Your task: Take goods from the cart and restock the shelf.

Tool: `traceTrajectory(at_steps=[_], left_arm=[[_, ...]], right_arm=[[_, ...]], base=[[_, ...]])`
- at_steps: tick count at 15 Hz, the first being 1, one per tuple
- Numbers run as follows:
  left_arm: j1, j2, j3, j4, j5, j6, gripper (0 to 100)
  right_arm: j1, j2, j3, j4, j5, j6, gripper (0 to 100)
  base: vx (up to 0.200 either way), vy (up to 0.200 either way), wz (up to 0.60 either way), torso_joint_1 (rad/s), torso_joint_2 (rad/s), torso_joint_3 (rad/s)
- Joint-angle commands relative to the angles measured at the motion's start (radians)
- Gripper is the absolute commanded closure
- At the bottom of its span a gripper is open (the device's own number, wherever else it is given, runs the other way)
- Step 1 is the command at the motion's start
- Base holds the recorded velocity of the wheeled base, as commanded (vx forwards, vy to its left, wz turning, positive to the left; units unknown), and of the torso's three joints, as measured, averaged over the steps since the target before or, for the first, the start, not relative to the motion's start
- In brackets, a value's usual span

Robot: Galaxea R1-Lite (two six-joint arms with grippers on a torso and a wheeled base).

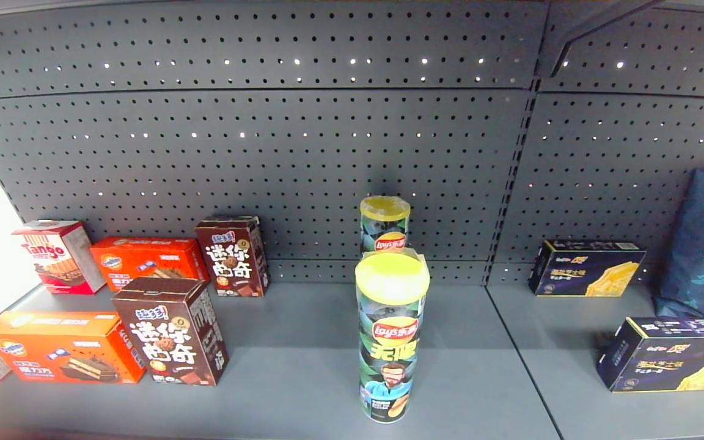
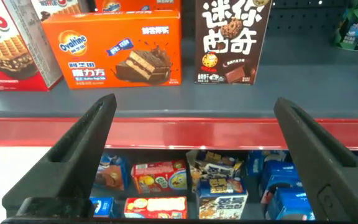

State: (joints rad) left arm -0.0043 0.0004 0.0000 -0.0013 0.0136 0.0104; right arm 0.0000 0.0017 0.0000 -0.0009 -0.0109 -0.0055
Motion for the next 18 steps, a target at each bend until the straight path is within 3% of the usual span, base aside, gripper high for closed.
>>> traceTrajectory(at_steps=[1, 4, 18], left_arm=[[0.000, 0.000, 0.000, 0.000, 0.000, 0.000, 0], [0.000, 0.000, 0.000, 0.000, -0.001, 0.000, 0], [0.000, 0.000, 0.000, 0.000, 0.000, -0.003, 0]], right_arm=[[0.000, 0.001, 0.000, -0.001, 0.000, -0.001, 0], [0.000, 0.001, 0.000, -0.001, 0.000, -0.001, 0], [0.000, 0.001, 0.000, -0.001, 0.000, -0.001, 0]], base=[[0.000, 0.000, 0.00, 0.000, 0.00, 0.000], [0.000, 0.133, 0.00, 0.002, 0.00, 0.002], [0.000, 0.000, 0.00, 0.000, 0.00, 0.000]])
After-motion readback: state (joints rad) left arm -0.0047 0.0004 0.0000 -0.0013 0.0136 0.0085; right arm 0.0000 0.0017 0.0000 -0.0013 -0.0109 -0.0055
